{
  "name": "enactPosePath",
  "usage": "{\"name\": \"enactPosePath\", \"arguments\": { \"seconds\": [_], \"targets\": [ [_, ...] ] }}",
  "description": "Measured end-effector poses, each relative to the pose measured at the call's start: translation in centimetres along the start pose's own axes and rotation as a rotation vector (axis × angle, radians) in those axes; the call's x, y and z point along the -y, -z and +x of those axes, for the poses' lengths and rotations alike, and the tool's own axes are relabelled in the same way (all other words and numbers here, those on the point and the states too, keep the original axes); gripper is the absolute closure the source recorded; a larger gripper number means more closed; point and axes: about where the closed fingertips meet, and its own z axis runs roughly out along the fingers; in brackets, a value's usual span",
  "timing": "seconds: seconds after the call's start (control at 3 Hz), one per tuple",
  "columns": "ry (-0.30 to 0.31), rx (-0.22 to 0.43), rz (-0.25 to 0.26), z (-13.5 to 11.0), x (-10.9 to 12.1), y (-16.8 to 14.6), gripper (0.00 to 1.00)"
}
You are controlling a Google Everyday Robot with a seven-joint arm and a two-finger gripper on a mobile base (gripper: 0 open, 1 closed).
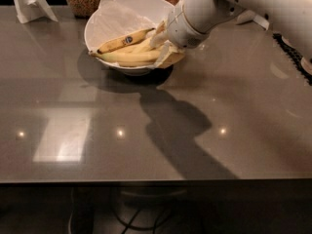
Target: Pick banana from white bowl
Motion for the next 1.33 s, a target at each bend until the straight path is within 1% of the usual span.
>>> {"name": "enactPosePath", "arguments": {
  "seconds": [0.33, 0.67, 1.0, 1.33],
  "targets": [
    [-0.001, 0.001, 0.0, -0.1, 0.0, 0.0, 0.78],
    [-0.027, 0.009, 0.002, -0.3, 0.2, 0.0, 0.99],
    [-0.061, 0.012, -0.003, -0.4, 0.3, 0.1, 1.0],
    [-0.13, 0.032, 0.003, -0.6, 0.8, 1.1, 1.0]
  ]
}}
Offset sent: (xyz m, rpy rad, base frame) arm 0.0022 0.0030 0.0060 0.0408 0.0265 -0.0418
